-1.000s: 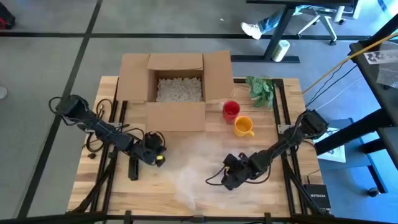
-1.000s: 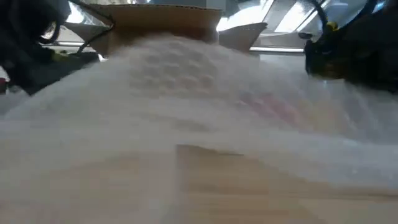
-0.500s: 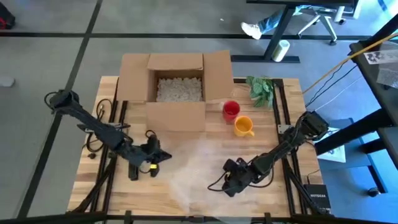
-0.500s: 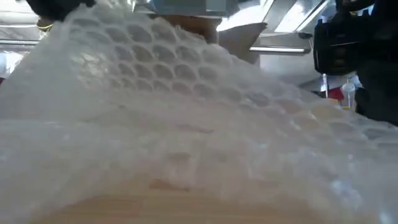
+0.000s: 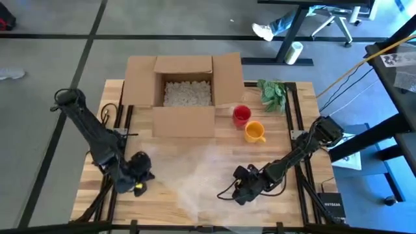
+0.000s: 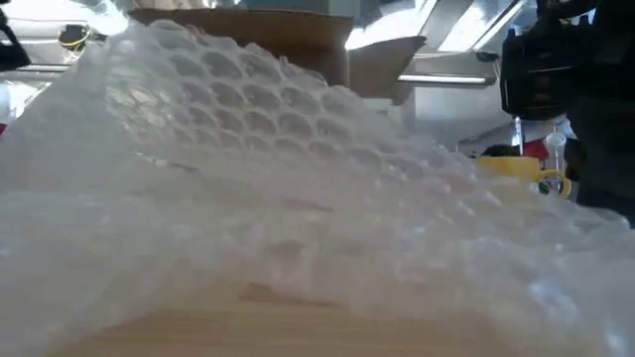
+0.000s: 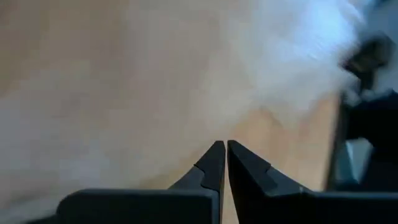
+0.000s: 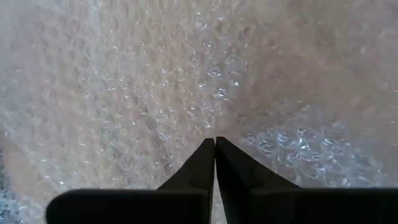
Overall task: Wrap mug
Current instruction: Wrap the yellow mug with bubble wrap
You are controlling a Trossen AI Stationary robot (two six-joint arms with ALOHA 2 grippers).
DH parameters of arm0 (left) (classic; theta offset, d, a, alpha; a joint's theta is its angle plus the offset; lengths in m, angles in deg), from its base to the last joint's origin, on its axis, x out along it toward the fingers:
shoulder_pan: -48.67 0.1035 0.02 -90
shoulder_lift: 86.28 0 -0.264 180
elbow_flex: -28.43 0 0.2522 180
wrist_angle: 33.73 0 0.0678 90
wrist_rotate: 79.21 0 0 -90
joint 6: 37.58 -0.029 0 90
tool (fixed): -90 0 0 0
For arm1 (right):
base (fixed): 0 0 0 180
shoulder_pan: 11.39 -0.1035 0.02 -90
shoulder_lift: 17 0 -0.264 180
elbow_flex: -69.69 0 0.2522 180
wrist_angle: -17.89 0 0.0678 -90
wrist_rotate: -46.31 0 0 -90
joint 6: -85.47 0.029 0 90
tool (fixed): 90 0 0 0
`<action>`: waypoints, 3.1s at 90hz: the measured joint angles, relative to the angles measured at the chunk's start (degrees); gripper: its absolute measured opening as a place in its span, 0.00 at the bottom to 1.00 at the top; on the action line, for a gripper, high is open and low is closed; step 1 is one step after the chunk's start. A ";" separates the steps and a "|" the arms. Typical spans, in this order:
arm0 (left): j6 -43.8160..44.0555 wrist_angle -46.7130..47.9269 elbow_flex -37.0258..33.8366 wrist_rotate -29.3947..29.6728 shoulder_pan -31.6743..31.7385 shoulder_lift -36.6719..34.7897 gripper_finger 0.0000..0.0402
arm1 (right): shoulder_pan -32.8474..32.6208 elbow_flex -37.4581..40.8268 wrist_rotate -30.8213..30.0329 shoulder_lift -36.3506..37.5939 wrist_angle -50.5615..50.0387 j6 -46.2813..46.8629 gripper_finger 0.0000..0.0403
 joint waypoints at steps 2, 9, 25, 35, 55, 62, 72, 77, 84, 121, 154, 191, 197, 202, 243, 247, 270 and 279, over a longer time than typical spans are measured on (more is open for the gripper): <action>-0.27 -0.78 0.00 -0.45 -0.45 0.96 0.00 | 0.02 0.00 -0.02 0.00 0.04 0.00 0.00; -0.83 -3.42 0.00 -1.88 -1.46 4.60 0.00 | 0.02 0.00 -0.36 0.00 0.25 0.00 0.00; 2.12 -9.70 -0.02 -7.40 -1.66 12.47 0.00 | 0.02 0.00 -0.39 0.00 0.46 0.00 0.00; 3.55 -11.26 -0.02 -8.53 -1.51 16.85 0.00 | 0.02 0.00 -0.39 0.00 0.54 0.00 0.00; 1.94 -9.47 -0.03 -1.00 2.76 23.73 0.00 | 0.00 0.00 -0.39 0.02 1.32 0.00 0.00; 0.83 -8.01 -0.03 2.87 4.82 24.05 0.00 | 0.00 0.00 -0.43 0.02 2.16 0.00 0.00; 6.10 0.56 1.86 12.80 6.41 22.74 0.00 | -0.04 0.00 -1.48 0.02 3.82 -0.01 0.00; 9.08 5.74 4.12 19.61 5.72 21.53 0.00 | -0.05 0.00 -1.99 0.07 4.37 -0.04 0.00; 10.55 11.94 7.92 28.72 3.98 19.84 0.00 | -0.05 0.00 -2.03 0.07 4.60 -0.03 0.00; -5.79 5.09 12.74 37.26 -0.27 14.99 0.00 | -0.05 0.00 -8.49 0.07 11.25 -1.97 0.00; -29.40 -12.00 14.34 32.63 7.08 14.74 0.00 | 0.02 -0.02 -8.74 0.07 13.40 -3.90 0.00; -31.72 -2.54 26.57 33.98 5.21 14.61 0.00 | -0.05 -0.02 -4.45 0.07 3.06 3.26 0.00; -25.01 3.89 27.45 29.53 5.32 14.60 0.00 | -0.05 -0.02 -4.39 0.07 3.06 3.28 0.00; -19.22 9.17 27.45 25.55 5.73 14.60 0.00 | -0.05 -0.02 -4.37 0.07 3.11 3.28 0.00; -7.39 20.66 27.39 20.18 5.25 25.04 0.00 | -0.90 -1.21 2.97 0.07 2.78 -0.08 0.00; -7.23 20.61 27.39 20.42 5.30 25.87 0.00 | -1.50 -2.31 2.00 0.41 2.13 -1.58 0.00; -7.05 20.73 27.39 25.19 5.32 27.09 0.00 | -3.12 -12.94 -9.67 2.69 -16.02 -4.71 0.00; -6.06 19.99 26.97 26.48 5.45 27.09 0.00 | -2.91 -16.47 -11.54 2.69 -22.23 -4.70 0.00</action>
